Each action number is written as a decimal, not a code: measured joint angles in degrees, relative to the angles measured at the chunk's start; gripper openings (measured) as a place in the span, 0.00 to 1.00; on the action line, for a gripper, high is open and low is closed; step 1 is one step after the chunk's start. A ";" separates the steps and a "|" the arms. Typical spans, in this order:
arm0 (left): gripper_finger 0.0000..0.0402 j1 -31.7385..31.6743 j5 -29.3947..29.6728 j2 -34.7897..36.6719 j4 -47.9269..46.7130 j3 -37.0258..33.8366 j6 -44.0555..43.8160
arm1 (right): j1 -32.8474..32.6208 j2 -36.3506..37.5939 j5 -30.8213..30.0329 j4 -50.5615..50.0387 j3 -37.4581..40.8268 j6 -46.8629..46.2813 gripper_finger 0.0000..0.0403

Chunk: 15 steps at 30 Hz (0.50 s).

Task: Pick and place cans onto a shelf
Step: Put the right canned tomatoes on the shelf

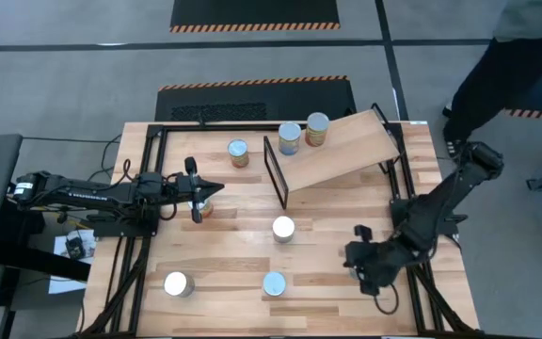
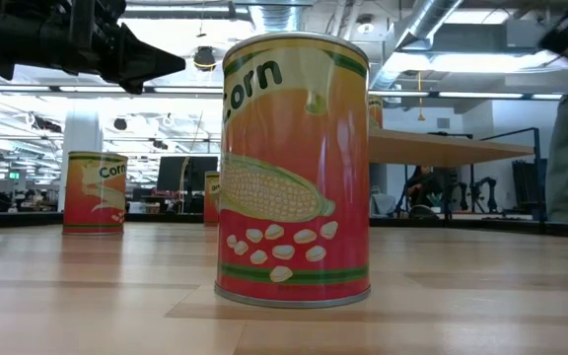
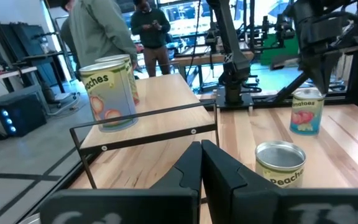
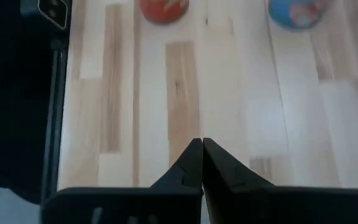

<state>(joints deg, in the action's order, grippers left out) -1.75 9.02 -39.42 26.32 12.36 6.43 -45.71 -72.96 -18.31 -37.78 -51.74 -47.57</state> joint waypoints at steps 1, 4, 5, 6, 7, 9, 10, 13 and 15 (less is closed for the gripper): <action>0.00 0.01 0.00 -0.01 -0.01 0.00 -0.06 | -1.05 -0.42 -0.41 -1.81 -1.23 -2.17 0.05; 0.00 -0.01 -0.02 0.00 0.03 0.00 -0.14 | -4.22 -1.41 -2.50 -8.18 -5.34 -9.60 0.07; 0.00 0.00 -0.03 -0.01 -0.05 0.00 -0.22 | -5.08 -2.01 -3.18 -10.27 -6.92 -12.40 0.08; 0.00 0.01 -0.04 -0.01 -0.04 0.00 -0.23 | -5.89 -2.70 -3.78 -12.82 -8.33 -15.17 0.10; 0.00 0.01 -0.04 0.00 -0.03 0.00 -0.23 | -6.71 -3.58 -4.03 -15.30 -9.60 -17.79 0.12; 0.00 0.00 -0.04 -0.01 -0.27 0.00 -0.28 | -8.24 -5.57 -4.08 -20.50 -12.06 -21.54 0.16; 0.00 0.01 -0.07 0.00 -0.34 0.00 -0.37 | -8.89 -6.75 -3.92 -22.63 -12.97 -23.10 0.18; 0.00 -0.01 -0.09 -0.01 -0.58 0.00 -0.47 | -10.37 -10.41 -0.99 -26.68 -15.10 -25.94 0.24; 0.00 0.00 -0.09 -0.02 -1.03 0.00 -0.47 | -11.19 -12.72 0.94 -26.72 -15.97 -26.46 0.28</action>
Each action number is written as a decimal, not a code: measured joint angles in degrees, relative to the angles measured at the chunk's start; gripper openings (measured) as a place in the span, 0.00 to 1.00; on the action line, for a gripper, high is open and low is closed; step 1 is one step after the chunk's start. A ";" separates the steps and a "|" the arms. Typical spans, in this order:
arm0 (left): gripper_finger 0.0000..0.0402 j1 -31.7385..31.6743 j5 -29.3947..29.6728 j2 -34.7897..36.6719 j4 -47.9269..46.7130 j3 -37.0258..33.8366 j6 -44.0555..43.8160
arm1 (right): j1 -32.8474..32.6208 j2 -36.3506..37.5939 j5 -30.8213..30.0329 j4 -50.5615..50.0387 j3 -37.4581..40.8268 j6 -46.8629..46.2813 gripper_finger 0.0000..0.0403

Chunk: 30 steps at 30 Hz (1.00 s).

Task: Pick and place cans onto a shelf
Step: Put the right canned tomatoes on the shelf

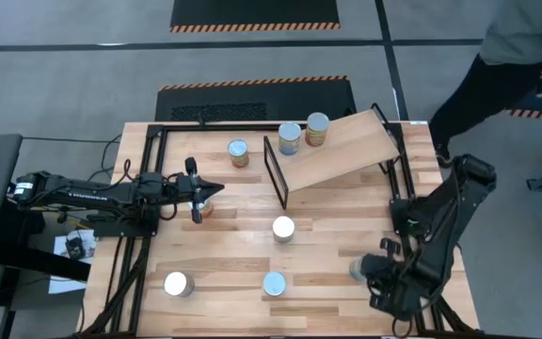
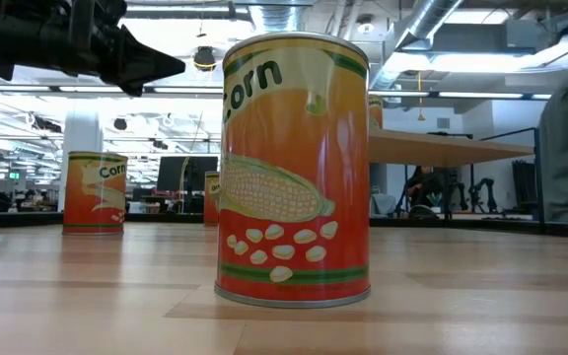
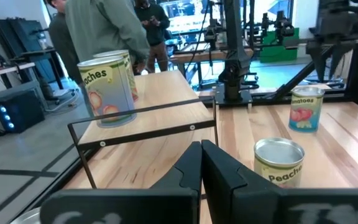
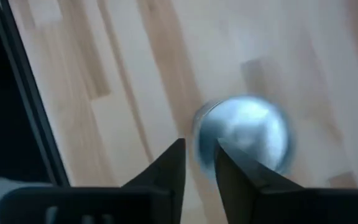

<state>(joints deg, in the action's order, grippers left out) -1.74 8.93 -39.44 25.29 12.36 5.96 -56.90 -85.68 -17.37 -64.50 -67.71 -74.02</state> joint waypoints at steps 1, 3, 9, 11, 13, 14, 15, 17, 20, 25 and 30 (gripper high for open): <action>0.00 0.00 0.00 0.00 -0.18 0.00 0.00 | -0.30 -0.95 0.75 0.02 -0.38 -0.09 0.30; 0.00 -0.02 0.00 0.00 -0.21 0.00 0.03 | -0.59 -2.50 2.27 -0.08 -1.13 -0.13 0.34; 0.00 0.00 0.02 0.00 -0.24 0.00 0.33 | -0.44 -5.24 4.20 -3.69 -1.98 0.81 0.42; 0.00 0.00 0.02 0.00 -0.25 0.00 0.37 | -0.37 -5.81 4.26 -5.29 -1.98 0.98 0.42; 0.00 0.00 0.02 0.01 -0.25 0.00 0.39 | -0.23 -6.29 4.39 -6.00 -1.98 2.08 0.40; 0.00 0.00 0.02 0.00 -0.25 0.00 0.39 | -0.01 -6.58 4.43 -5.80 -1.98 3.08 0.38; 0.00 -0.01 0.02 0.02 -0.25 0.00 0.39 | 0.09 -6.86 4.58 -5.52 -1.98 3.95 0.36; 0.00 0.00 0.04 0.00 -0.25 0.00 0.39 | 0.60 -7.43 4.90 -5.09 -1.98 5.57 0.32; 0.00 0.00 0.04 0.01 -0.26 0.00 0.42 | 1.95 -8.34 6.15 -4.38 -2.04 8.53 0.26; 0.00 -0.02 0.04 0.00 -0.29 0.00 0.42 | 5.03 -8.07 6.86 -3.60 -2.08 11.79 0.12; 0.00 -0.02 0.04 0.00 -0.32 0.00 0.44 | 8.02 -6.18 7.02 -2.95 -1.96 12.80 0.02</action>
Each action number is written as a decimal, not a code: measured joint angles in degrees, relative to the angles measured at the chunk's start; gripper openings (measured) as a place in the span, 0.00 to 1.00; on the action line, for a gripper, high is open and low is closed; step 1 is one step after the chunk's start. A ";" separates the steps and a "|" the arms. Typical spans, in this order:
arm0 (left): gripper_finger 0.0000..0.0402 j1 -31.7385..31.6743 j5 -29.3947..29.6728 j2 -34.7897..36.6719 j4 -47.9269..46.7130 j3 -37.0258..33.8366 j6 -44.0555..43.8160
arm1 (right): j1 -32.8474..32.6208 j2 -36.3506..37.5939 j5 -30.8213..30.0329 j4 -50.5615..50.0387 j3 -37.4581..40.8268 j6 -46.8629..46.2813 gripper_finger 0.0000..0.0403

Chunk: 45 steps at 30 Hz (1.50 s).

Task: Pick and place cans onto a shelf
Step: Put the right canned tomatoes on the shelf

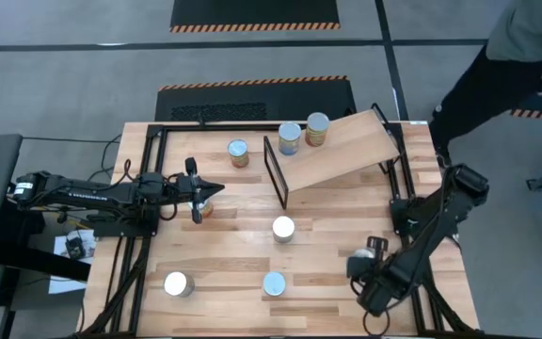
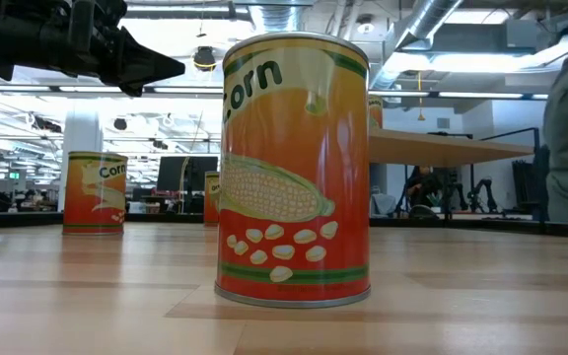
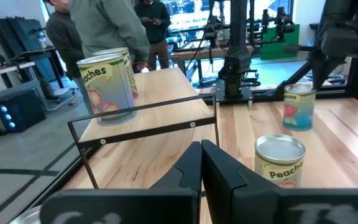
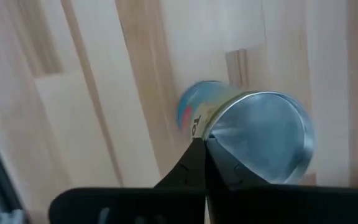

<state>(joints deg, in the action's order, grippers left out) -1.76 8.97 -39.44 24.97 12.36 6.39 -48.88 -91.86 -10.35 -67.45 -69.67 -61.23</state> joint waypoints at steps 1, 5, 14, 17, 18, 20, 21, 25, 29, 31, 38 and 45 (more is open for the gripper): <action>0.00 0.00 0.00 0.01 0.00 0.00 0.00 | 0.65 0.57 0.01 0.26 0.00 -0.26 0.03; 0.00 0.02 0.00 0.01 0.00 -0.02 0.00 | 4.67 2.96 0.31 0.33 0.00 -1.48 0.02; 0.00 0.02 0.00 0.02 -0.02 -0.02 0.00 | 20.50 6.35 -1.81 -2.65 0.00 14.32 0.01; 0.00 0.01 0.01 0.01 -0.02 -0.02 0.02 | 25.37 7.10 -0.82 -3.30 0.02 21.37 0.01; 0.00 0.01 0.02 0.00 -0.02 -0.02 0.00 | 26.52 7.85 0.05 -3.87 0.00 22.82 0.01; 0.00 0.00 0.00 0.00 -0.06 -0.02 0.01 | 28.41 9.37 1.07 -5.81 -0.91 25.29 0.01; 0.00 0.00 0.01 0.02 -0.13 -0.02 0.02 | 28.90 10.18 1.09 -6.89 -1.61 26.27 0.01; 0.00 0.01 0.02 0.02 -0.30 -0.02 0.31 | 30.29 13.55 -0.82 -12.63 -6.19 29.86 0.01; 0.00 0.00 0.02 0.00 -0.31 -0.02 0.33 | 32.12 15.86 -5.16 -17.36 -12.08 34.46 0.02; 0.00 0.00 0.02 0.02 -0.30 -0.02 0.31 | 33.03 16.49 -7.22 -19.14 -15.22 38.60 0.02; 0.00 0.02 0.02 0.00 -0.26 -0.02 0.67 | 42.40 17.32 -12.49 -20.52 -24.22 60.84 0.01; 0.00 0.00 0.02 0.02 -0.22 -0.02 0.74 | 59.01 16.35 -10.70 -19.89 -24.79 81.90 0.01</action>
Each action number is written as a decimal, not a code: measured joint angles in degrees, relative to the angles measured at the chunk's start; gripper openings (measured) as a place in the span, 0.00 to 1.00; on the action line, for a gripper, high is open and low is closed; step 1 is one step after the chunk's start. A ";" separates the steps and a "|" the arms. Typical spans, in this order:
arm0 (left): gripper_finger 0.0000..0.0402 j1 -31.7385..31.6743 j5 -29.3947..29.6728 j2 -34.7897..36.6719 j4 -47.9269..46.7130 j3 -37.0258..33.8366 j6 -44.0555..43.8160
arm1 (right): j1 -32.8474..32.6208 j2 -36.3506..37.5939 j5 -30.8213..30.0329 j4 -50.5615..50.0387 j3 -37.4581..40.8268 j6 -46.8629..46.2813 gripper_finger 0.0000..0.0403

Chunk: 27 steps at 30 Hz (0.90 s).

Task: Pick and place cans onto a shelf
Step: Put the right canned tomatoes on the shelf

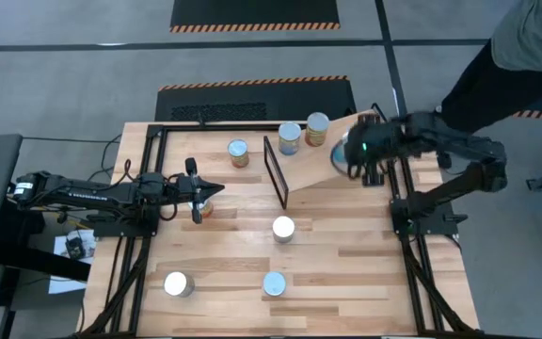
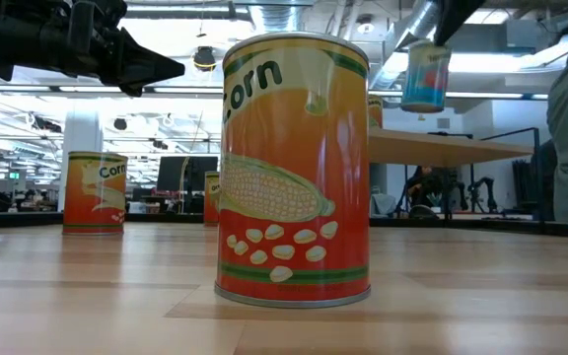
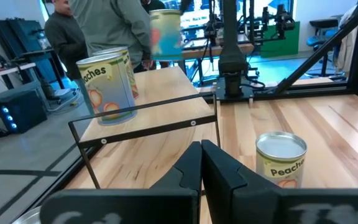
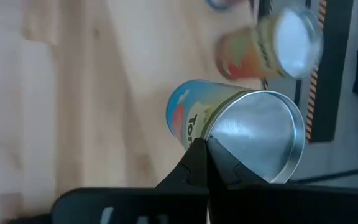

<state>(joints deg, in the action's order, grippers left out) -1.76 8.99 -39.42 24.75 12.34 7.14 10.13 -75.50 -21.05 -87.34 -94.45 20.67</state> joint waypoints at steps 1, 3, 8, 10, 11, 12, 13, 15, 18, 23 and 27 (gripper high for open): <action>0.00 0.00 0.00 0.00 0.00 0.00 0.17 | 2.45 -0.19 0.75 0.31 0.00 1.65 0.01; 0.00 0.00 0.00 -0.02 0.00 0.00 0.22 | 6.67 -0.66 2.46 1.56 0.05 4.69 0.01; 0.00 0.00 0.00 -0.02 0.30 0.00 0.22 | 13.41 -2.98 6.06 3.81 0.02 11.64 0.01; 0.00 0.00 0.00 -0.02 0.31 0.00 0.22 | 15.02 -4.32 6.24 3.87 0.02 13.41 0.01; 0.00 0.00 0.00 -0.02 0.43 0.00 0.22 | 15.90 -4.99 6.29 3.91 0.02 14.08 0.01; 0.00 0.00 0.00 -0.02 0.56 0.00 0.22 | 16.78 -5.56 6.27 3.97 0.02 14.71 0.01; 0.00 0.00 0.00 -0.01 0.56 0.00 0.22 | 17.75 -6.08 6.27 3.98 0.02 15.34 0.01; 0.00 0.00 0.00 -0.02 0.53 0.00 0.20 | 19.37 -6.82 6.26 4.15 0.02 16.37 0.01; 0.00 0.01 0.00 -0.01 0.52 0.00 0.18 | 21.39 -7.73 6.24 5.45 0.02 17.44 0.01; 0.00 0.02 0.00 0.00 0.51 0.00 0.15 | 23.68 -8.29 7.00 7.39 0.02 19.15 0.01; 0.00 0.01 0.00 -0.02 0.50 0.00 0.13 | 24.55 -8.24 7.61 8.48 0.02 19.76 0.02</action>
<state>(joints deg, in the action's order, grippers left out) -1.75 8.99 -39.44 25.26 12.34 7.27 34.67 -83.74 -13.44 -78.86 -94.43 40.42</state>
